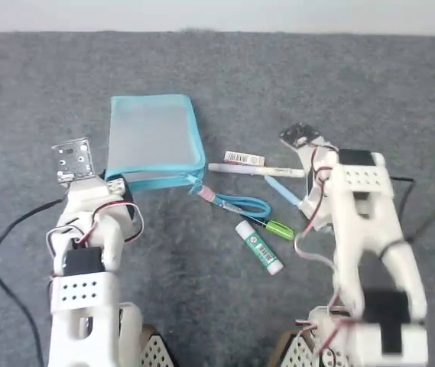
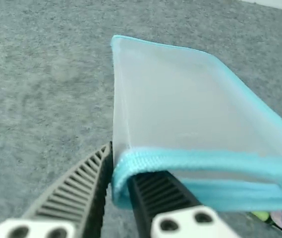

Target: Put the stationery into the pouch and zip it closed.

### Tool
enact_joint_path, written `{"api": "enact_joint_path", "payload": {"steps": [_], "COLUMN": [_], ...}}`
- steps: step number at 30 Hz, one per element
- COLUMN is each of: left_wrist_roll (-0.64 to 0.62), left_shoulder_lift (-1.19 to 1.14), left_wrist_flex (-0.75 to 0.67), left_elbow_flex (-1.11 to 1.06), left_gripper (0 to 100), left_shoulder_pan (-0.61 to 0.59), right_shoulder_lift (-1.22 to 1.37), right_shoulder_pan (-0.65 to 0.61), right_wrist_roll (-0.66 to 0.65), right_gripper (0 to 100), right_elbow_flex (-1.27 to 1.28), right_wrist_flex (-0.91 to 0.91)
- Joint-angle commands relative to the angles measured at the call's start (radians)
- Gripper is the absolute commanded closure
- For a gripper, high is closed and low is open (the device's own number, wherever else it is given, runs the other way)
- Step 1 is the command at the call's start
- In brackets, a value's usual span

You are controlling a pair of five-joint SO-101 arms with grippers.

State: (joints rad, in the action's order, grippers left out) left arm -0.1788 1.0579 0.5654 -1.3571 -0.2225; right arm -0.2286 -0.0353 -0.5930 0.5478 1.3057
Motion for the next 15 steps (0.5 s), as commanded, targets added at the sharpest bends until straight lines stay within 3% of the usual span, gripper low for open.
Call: {"api": "enact_joint_path", "payload": {"steps": [1, 9, 15], "left_wrist_roll": [-0.025, -0.018, -0.015], "left_shoulder_lift": [0.028, 0.029, 0.028], "left_wrist_flex": [-0.032, -0.034, -0.034], "left_elbow_flex": [0.019, 0.007, 0.007], "left_gripper": [99, 99, 99], "left_shoulder_pan": [0.048, 0.092, 0.094], "right_shoulder_lift": [-0.271, -0.651, -0.759], "right_shoulder_pan": [-0.038, -0.337, -0.547], "right_wrist_roll": [0.014, 0.020, 0.075], "right_gripper": [99.1, 99.1, 99.1], "right_elbow_flex": [0.038, 0.097, 0.097], "right_wrist_flex": [0.064, 0.305, 0.381]}}
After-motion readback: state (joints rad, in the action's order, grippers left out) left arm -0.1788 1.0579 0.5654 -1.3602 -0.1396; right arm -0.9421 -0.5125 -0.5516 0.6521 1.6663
